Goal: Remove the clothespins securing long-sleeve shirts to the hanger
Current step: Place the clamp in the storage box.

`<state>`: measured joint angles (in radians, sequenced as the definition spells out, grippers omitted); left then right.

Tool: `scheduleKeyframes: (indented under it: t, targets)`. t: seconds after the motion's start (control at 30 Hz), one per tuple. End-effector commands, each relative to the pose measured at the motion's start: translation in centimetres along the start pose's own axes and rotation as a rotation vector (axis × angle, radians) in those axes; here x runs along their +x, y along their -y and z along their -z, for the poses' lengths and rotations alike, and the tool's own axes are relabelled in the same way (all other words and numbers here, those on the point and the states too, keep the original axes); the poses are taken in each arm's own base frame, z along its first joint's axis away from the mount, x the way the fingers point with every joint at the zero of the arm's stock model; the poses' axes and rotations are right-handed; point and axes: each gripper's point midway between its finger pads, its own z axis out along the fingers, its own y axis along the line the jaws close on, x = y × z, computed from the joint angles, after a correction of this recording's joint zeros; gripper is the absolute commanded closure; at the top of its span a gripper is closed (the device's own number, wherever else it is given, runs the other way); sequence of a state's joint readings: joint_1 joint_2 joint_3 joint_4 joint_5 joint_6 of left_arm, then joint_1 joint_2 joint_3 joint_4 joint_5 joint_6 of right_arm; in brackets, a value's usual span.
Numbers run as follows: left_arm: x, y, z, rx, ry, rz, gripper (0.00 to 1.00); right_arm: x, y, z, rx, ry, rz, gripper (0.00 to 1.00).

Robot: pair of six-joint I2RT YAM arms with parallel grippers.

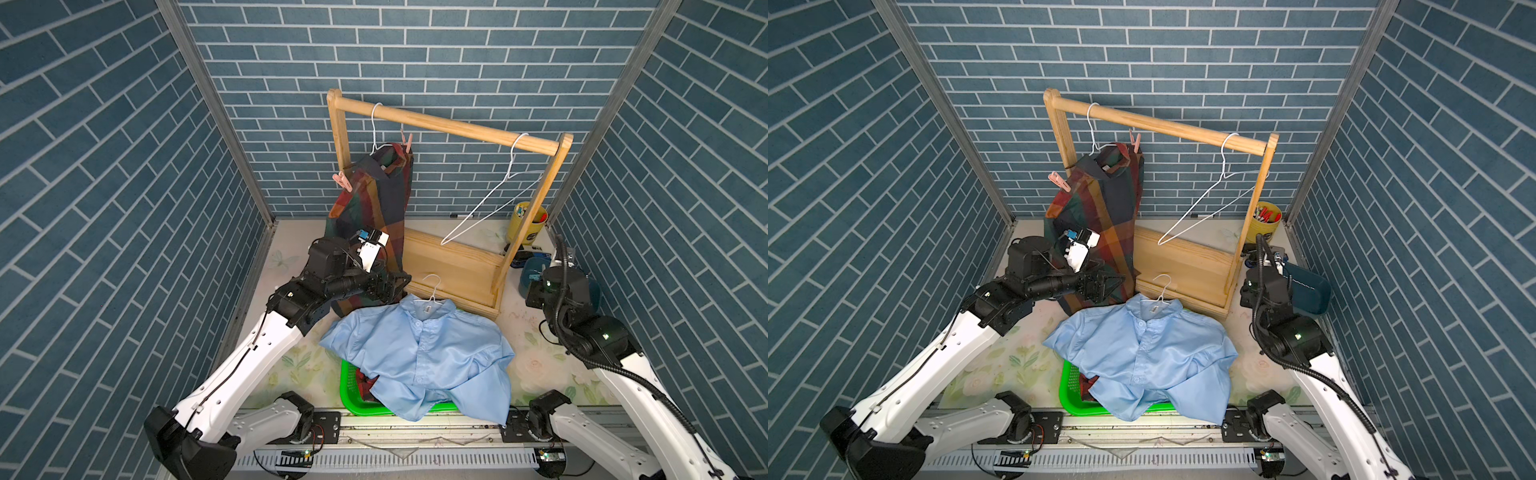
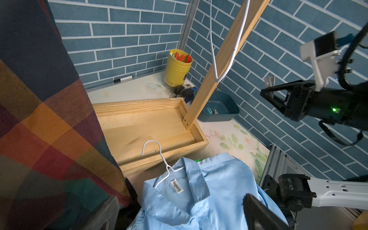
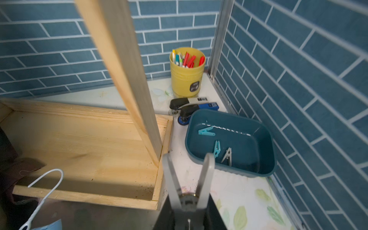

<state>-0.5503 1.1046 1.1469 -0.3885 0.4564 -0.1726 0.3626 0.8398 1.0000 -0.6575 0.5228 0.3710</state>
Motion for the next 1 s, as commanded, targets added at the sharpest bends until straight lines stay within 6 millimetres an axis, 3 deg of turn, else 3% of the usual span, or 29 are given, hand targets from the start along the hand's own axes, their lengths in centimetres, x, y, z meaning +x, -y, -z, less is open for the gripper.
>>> scheduleKeyframes:
  t: [0.0, 0.13, 0.23, 0.4, 0.63, 0.73, 0.97]
  targets:
    - [0.9, 0.1, 0.4, -0.001, -0.019, -0.003, 0.0, -1.2, 0.8, -1.8, -0.049, 0.007, -0.197, 1.0]
    - [1.4, 0.5, 0.7, 0.021, -0.038, -0.007, 0.0, 1.0, 5.8, -5.7, 0.042, -0.051, -0.409, 1.0]
    - [1.7, 0.6, 0.7, 0.024, -0.059, 0.008, 0.0, 3.0, 8.5, -9.0, 0.084, -0.091, -0.526, 1.0]
    - [2.6, 0.8, 0.6, 0.035, -0.125, 0.042, 0.0, 3.6, 11.0, -13.4, 0.111, -0.079, -0.596, 1.0]
    - [3.3, 0.7, 1.2, 0.031, -0.081, 0.028, 0.0, 3.9, 11.7, -19.4, 0.071, -0.153, -0.648, 1.0]
    - [3.8, 0.4, 1.4, 0.015, -0.084, 0.029, 0.0, 5.0, 11.8, -21.6, 0.082, -0.205, -0.659, 1.0]
    - [4.2, 0.3, 1.8, 0.001, -0.094, 0.012, 0.0, 7.4, 11.3, -23.4, 0.068, -0.265, -0.703, 0.74]
